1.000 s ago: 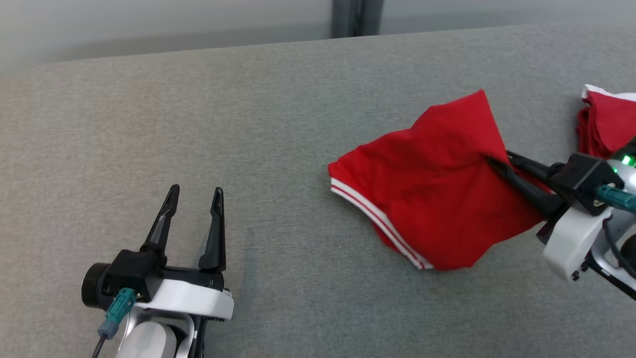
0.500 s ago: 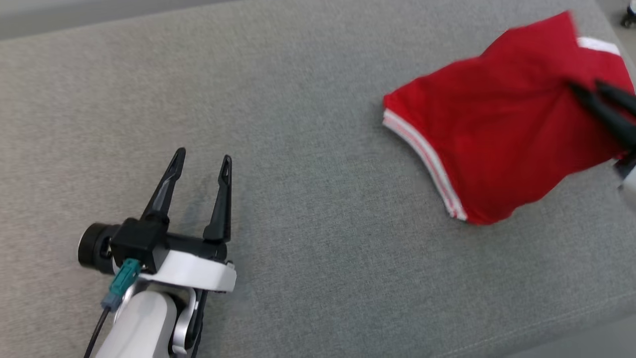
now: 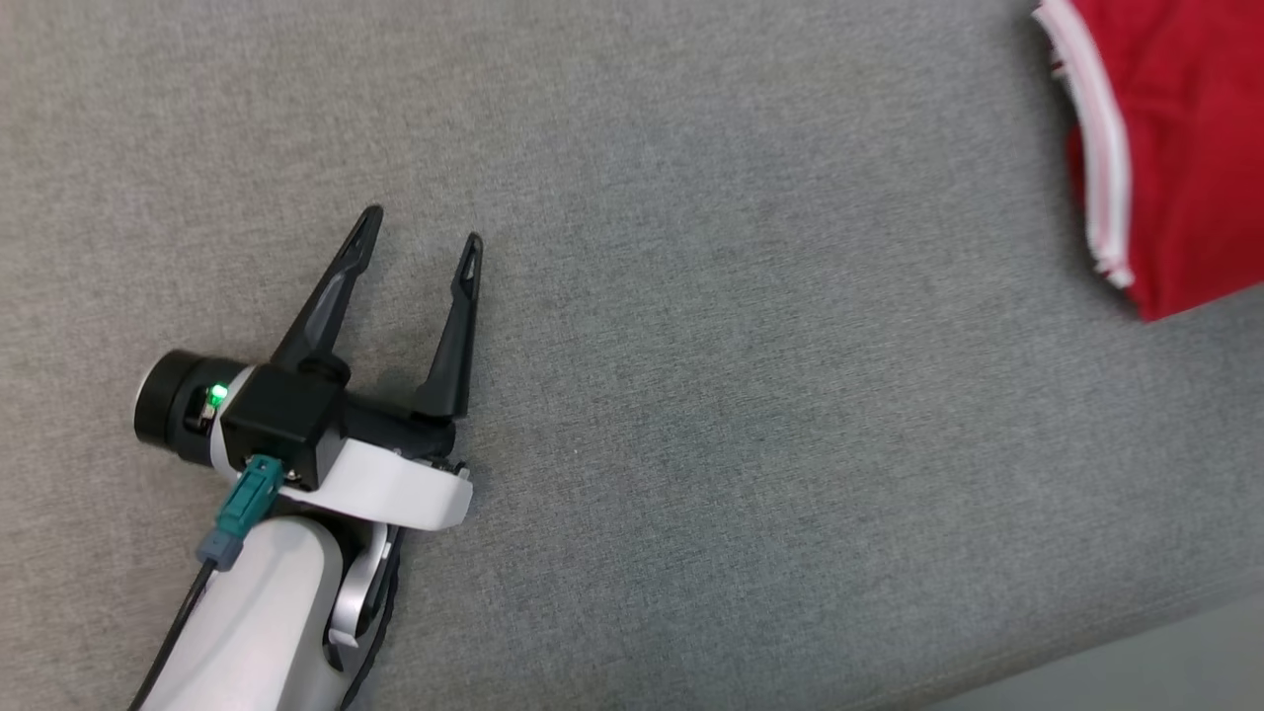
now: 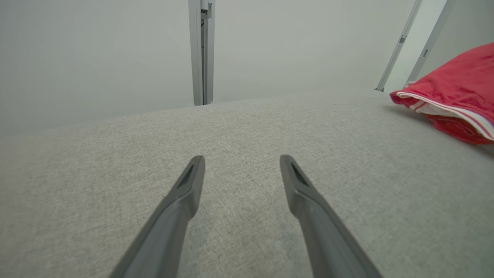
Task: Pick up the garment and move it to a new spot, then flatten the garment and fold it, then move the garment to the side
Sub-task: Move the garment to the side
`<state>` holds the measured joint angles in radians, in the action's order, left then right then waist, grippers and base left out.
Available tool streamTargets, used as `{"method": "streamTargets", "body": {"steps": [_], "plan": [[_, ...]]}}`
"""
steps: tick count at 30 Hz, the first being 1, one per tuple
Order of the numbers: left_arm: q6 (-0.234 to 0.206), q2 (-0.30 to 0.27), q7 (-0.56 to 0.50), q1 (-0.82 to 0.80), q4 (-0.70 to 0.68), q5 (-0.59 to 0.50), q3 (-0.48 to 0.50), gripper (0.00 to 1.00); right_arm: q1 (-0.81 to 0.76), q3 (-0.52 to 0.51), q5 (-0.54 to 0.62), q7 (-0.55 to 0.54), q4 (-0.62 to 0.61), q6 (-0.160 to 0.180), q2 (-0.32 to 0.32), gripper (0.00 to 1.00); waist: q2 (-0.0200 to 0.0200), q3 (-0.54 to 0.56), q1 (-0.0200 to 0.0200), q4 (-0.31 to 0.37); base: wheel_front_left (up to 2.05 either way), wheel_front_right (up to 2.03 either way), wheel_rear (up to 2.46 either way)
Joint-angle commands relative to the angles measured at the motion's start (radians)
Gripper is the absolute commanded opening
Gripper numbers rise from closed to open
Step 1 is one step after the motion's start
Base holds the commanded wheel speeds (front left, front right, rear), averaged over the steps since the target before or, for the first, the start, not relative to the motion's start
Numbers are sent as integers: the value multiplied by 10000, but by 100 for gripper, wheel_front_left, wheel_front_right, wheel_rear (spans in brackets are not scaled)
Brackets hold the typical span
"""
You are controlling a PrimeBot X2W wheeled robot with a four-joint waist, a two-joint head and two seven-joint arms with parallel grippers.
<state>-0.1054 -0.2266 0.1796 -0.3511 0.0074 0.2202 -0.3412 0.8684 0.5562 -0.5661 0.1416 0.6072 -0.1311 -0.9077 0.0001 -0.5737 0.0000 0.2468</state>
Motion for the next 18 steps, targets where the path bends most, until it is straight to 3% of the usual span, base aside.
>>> {"method": "streamTargets", "body": {"steps": [1,7,8,9,10,18], "plan": [[59,-80,-81,-249,-68,-117,-67,100,280,-162,125,157,645,6,113,0,-1,-385,0,-45,0,0,0],[71,-295,-337,-395,-154,-269,-153,100,971,-670,537,627,2717,6,1015,0,-1,-786,0,24,0,0,0],[76,-324,-370,-408,-158,-261,-166,100,1034,-758,558,696,3022,6,1201,35,-1,-818,0,35,0,0,0],[81,-347,-389,-423,-163,-259,-179,100,1075,-880,464,784,3276,6,1428,61,-1,-840,0,45,0,0,0],[83,-367,-421,-431,-177,-263,-185,100,1101,-936,531,868,3523,6,1580,100,-1,-858,0,56,0,0,0],[-14,-396,-416,-282,-158,-197,-212,100,611,-1913,213,1241,4729,4,2714,100,-1,-586,0,243,0,0,0]]}}
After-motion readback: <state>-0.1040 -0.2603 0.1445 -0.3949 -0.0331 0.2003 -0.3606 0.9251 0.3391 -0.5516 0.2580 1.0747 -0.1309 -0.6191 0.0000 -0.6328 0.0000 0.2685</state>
